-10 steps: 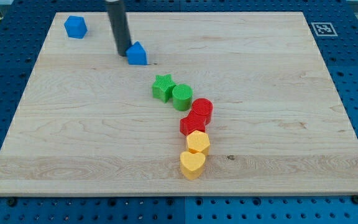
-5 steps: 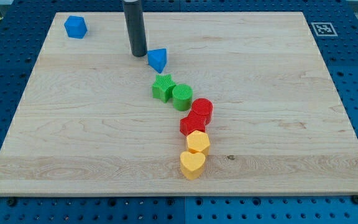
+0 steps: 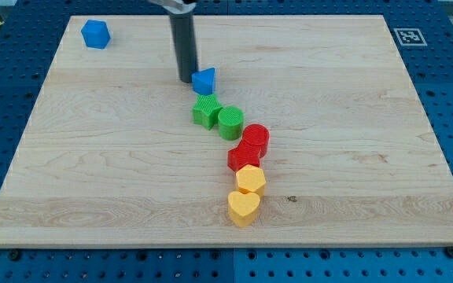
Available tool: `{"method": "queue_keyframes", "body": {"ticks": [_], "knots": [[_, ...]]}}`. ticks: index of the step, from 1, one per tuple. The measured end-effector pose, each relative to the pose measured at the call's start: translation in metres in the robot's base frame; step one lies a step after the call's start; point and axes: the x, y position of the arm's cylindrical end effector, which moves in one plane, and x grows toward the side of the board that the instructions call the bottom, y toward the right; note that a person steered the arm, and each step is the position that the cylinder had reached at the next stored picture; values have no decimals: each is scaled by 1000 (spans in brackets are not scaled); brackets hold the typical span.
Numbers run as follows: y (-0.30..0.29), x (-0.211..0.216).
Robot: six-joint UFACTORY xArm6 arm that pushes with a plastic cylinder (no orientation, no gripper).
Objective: Put the blue triangle at the center of the board
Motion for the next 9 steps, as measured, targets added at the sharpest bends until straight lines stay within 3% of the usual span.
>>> {"method": "queue_keyframes", "body": {"ticks": [2,4,6,9], "knots": [[23,6],[-39,8],[6,18],[28,26]]}}
